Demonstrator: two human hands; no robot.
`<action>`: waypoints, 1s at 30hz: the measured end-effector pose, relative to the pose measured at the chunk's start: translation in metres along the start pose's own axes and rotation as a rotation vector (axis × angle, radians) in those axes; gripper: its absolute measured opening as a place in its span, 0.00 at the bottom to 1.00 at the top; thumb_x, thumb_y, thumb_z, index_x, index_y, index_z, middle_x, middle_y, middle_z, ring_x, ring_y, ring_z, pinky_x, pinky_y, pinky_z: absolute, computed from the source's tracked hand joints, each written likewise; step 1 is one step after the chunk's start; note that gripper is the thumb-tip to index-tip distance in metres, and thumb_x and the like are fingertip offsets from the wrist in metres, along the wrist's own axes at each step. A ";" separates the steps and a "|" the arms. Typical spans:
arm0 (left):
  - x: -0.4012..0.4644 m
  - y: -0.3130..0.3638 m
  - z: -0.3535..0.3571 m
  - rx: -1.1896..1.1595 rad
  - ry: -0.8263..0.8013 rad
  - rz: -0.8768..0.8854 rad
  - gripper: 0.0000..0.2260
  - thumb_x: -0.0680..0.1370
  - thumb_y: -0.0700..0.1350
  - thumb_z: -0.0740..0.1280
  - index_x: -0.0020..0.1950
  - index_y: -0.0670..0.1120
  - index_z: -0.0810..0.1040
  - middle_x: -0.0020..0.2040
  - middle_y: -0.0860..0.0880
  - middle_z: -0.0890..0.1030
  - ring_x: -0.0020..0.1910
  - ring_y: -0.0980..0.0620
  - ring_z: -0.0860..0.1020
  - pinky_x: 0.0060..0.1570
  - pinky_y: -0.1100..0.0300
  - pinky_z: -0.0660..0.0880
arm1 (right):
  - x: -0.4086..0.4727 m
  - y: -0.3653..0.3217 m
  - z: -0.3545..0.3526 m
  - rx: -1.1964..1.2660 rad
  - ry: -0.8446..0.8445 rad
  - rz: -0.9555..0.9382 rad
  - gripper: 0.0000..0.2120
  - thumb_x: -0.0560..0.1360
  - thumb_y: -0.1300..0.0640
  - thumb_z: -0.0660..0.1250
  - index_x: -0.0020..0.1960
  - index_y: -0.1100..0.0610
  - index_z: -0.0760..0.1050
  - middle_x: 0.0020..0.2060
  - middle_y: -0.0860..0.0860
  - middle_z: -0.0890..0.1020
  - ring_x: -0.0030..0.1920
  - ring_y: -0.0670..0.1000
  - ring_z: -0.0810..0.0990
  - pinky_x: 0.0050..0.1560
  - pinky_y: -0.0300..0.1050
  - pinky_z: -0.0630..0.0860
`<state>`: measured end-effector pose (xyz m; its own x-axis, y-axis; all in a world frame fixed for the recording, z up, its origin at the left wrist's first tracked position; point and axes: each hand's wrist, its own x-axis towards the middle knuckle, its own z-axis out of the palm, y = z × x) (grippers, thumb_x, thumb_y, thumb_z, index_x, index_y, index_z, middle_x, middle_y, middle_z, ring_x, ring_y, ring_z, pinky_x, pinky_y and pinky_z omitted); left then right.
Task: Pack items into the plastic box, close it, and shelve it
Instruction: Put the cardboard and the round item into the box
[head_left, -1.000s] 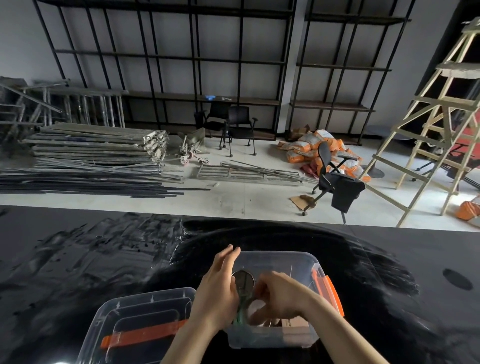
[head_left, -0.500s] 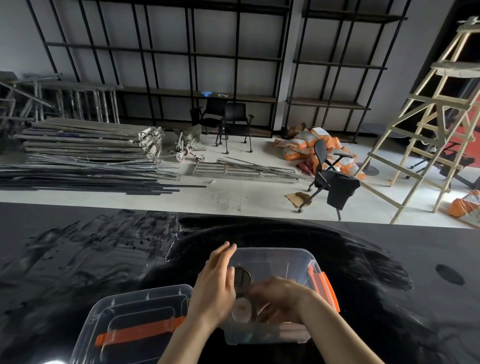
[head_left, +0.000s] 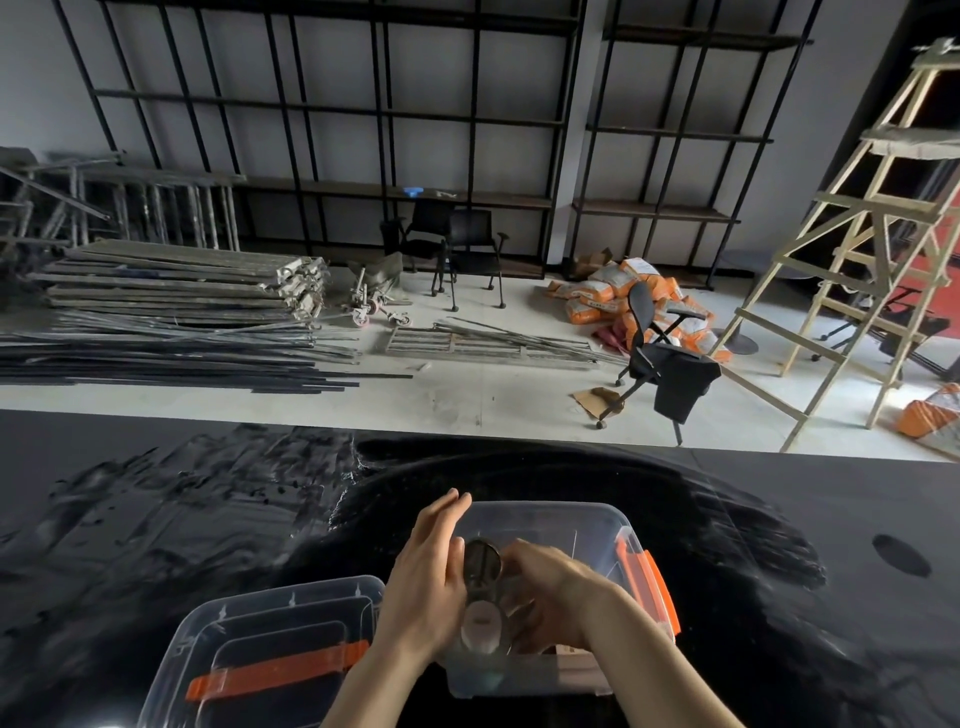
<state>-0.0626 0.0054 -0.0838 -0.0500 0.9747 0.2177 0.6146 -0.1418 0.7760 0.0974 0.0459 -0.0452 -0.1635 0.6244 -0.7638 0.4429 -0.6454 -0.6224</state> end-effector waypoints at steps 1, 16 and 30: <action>0.002 0.000 0.000 -0.002 0.001 0.000 0.22 0.83 0.41 0.57 0.77 0.55 0.65 0.77 0.62 0.62 0.73 0.59 0.67 0.70 0.57 0.69 | 0.001 -0.004 0.002 -0.020 0.001 0.002 0.19 0.72 0.50 0.64 0.55 0.62 0.81 0.50 0.60 0.86 0.48 0.62 0.86 0.54 0.54 0.83; 0.010 0.001 -0.003 -0.008 0.016 0.017 0.21 0.83 0.41 0.56 0.76 0.53 0.67 0.76 0.59 0.65 0.73 0.57 0.69 0.69 0.57 0.70 | -0.007 -0.011 0.008 -0.313 0.190 -0.098 0.23 0.76 0.44 0.59 0.56 0.60 0.82 0.52 0.60 0.86 0.49 0.62 0.86 0.52 0.55 0.84; -0.036 -0.076 -0.126 0.178 0.428 -0.487 0.17 0.80 0.51 0.61 0.68 0.50 0.73 0.66 0.47 0.78 0.63 0.49 0.76 0.60 0.55 0.72 | -0.055 -0.054 0.138 -0.454 0.325 -0.988 0.07 0.78 0.51 0.67 0.53 0.50 0.82 0.47 0.46 0.86 0.46 0.47 0.83 0.49 0.43 0.80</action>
<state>-0.2072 -0.0411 -0.0761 -0.6399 0.7603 0.1116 0.5613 0.3633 0.7436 -0.0389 -0.0137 0.0070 -0.4120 0.8989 0.1490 0.5365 0.3715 -0.7578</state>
